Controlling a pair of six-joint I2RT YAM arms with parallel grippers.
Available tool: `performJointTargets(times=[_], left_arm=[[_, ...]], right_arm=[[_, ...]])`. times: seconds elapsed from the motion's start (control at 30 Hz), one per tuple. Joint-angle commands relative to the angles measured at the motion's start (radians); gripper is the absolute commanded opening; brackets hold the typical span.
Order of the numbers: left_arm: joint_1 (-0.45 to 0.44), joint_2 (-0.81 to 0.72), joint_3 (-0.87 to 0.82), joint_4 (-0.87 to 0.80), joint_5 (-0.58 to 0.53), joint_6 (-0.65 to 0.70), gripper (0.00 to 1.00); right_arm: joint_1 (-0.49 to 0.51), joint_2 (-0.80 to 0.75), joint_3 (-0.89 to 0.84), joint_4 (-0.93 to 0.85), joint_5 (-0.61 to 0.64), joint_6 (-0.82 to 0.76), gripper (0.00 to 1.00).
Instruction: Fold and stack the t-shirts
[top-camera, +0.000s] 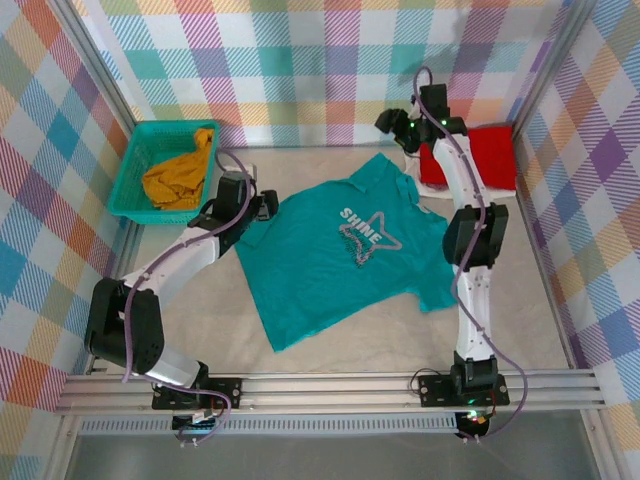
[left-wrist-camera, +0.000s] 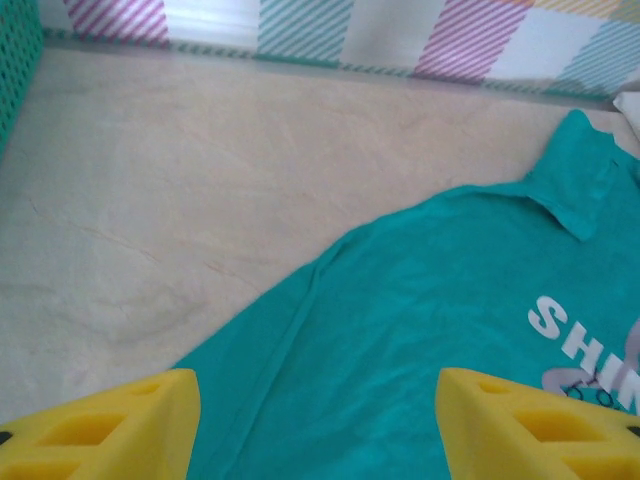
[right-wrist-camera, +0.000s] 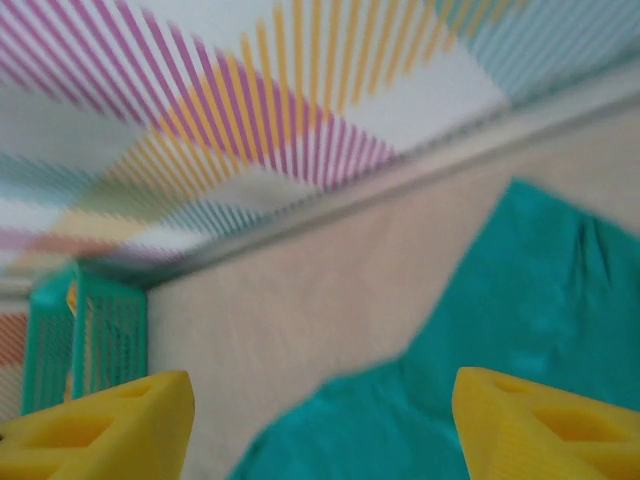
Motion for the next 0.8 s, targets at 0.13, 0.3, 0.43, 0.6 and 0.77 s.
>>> performJointTargets(times=[0.13, 0.3, 0.43, 0.6, 0.77], left_arm=[[-0.021, 0.011, -0.103, -0.111, 0.072, -0.047, 0.67], [-0.015, 0.136, -0.027, -0.159, -0.004, 0.016, 0.66], [-0.002, 0.25, 0.093, -0.306, -0.111, 0.013, 0.63], [0.018, 0.327, 0.138, -0.344, -0.109, 0.027, 0.63], [0.051, 0.411, 0.213, -0.414, -0.121, 0.023, 0.54]], right_arm=[[0.071, -0.48, -0.79, 0.219, 0.056, -0.047, 0.63], [0.081, -0.611, -1.068, 0.312, 0.088, -0.039, 0.58], [0.08, -0.672, -1.158, 0.335, 0.085, -0.023, 0.58], [0.081, -0.726, -1.19, 0.339, 0.109, -0.026, 0.58], [0.081, -0.76, -1.187, 0.354, 0.099, -0.024, 0.59]])
